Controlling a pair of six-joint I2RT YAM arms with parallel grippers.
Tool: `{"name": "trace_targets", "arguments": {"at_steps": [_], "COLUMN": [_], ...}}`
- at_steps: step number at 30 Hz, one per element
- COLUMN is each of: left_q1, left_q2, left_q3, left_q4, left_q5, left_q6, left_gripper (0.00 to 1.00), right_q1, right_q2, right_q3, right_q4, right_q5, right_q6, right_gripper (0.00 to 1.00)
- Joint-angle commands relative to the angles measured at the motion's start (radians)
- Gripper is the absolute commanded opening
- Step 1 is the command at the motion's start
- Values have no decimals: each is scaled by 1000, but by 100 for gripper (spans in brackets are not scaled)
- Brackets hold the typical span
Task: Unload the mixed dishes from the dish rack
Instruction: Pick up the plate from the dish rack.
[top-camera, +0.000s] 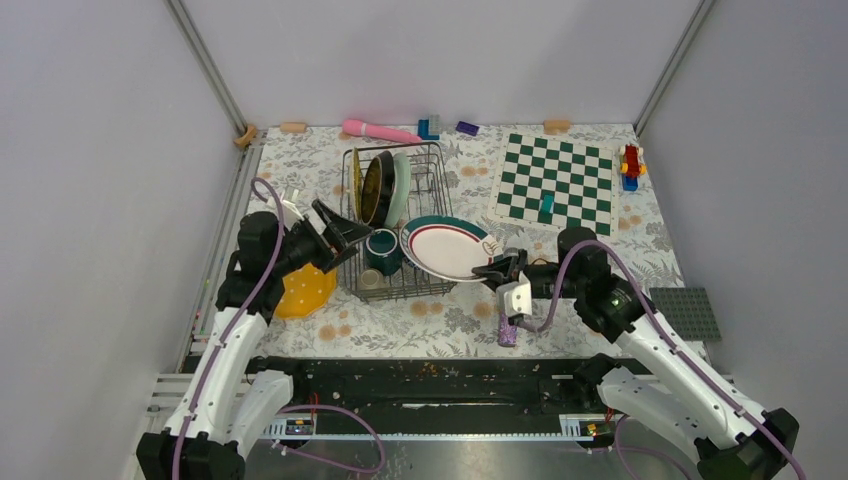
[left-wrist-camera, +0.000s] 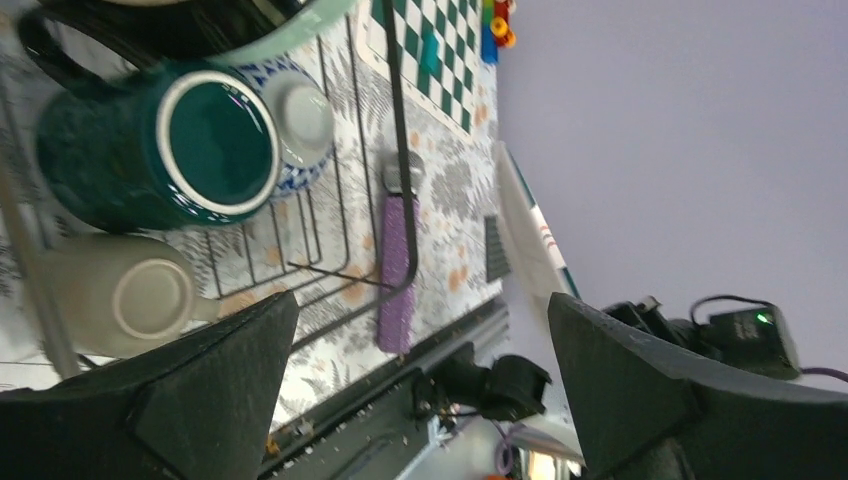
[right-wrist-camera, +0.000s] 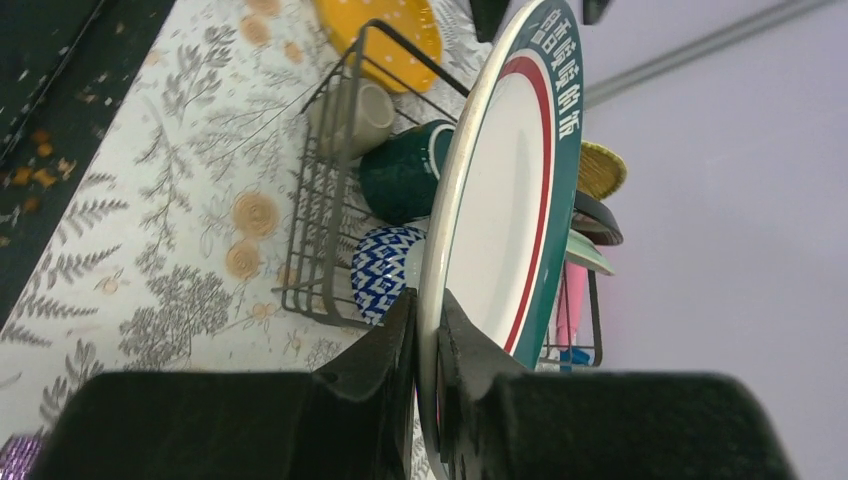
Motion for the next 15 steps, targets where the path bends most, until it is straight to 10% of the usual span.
{"name": "trace_targets", "arguments": {"at_steps": [1, 15], "left_q1": [3, -163], "left_q2": [13, 120], "left_q3": [10, 26], "left_q4": [61, 22], "left_q5": [166, 197], "left_q6": [-73, -79], "left_gripper": [99, 86], "right_q1": [19, 180], "right_q2": [-48, -84], "right_q3": [27, -42], "right_q4": [-126, -82], "right_q5": [-66, 86], "right_q6": [-273, -377], "right_gripper": [0, 0]}}
